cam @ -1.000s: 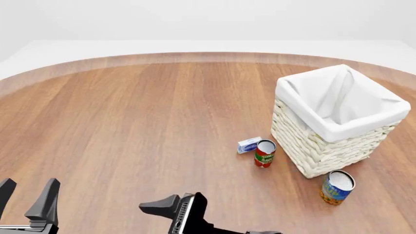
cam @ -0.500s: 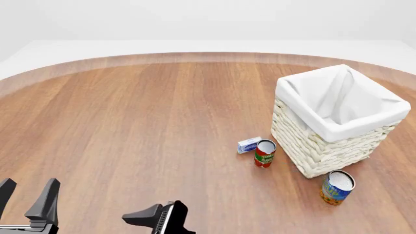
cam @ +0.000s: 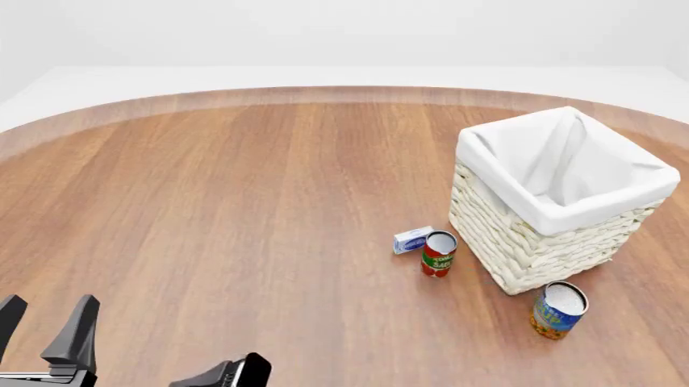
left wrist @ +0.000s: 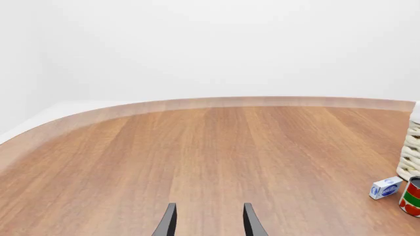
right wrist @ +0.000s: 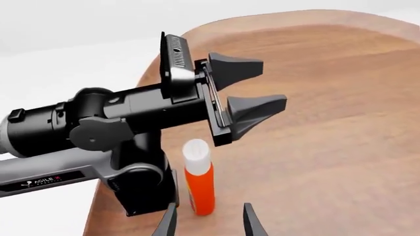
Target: Pick up the ketchup, and put it in the basket.
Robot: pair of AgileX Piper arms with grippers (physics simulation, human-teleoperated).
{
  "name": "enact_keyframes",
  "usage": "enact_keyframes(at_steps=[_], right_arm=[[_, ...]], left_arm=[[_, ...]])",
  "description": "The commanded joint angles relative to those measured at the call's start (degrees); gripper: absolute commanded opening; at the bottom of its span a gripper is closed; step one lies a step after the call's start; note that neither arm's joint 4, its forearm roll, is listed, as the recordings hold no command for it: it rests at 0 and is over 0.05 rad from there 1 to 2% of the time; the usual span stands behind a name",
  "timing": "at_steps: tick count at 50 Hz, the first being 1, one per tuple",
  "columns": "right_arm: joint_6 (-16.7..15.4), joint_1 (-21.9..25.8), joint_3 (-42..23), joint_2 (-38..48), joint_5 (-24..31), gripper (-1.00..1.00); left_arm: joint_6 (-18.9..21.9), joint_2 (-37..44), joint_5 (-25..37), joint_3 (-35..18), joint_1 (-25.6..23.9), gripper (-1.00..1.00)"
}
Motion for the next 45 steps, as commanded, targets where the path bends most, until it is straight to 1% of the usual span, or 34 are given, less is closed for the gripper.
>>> enact_keyframes(at_steps=[1,2,4,5,8,21,36,45], right_arm=[[2.97,1.13,-2.98,2.77,2.25,1.00],[3.55,1.58,-3.43,3.33,2.55,1.00],[3.61,1.53,-3.50,3.39,2.57,1.00],[4.35,1.67,-3.84,3.59,2.93,1.00],[5.26,1.83,-4.33,3.73,3.35,1.00],[6.40,2.55,-5.73,3.90,4.34,1.00],[9.00,2.87,-7.28,4.59,5.26,1.00],[9.53,2.77,-8.37,5.87,5.57,1.00]], left_arm=[[0.00,0.00,0.00,0.00,0.00,1.00],[0.00,0.00,0.00,0.00,0.00,1.00],[0.00,0.00,0.00,0.00,0.00,1.00],[0.00,0.00,0.00,0.00,0.00,1.00],[0.00,0.00,0.00,0.00,0.00,1.00],[0.00,0.00,0.00,0.00,0.00,1.00],[0.00,0.00,0.00,0.00,0.00,1.00],[0.00,0.00,0.00,0.00,0.00,1.00]])
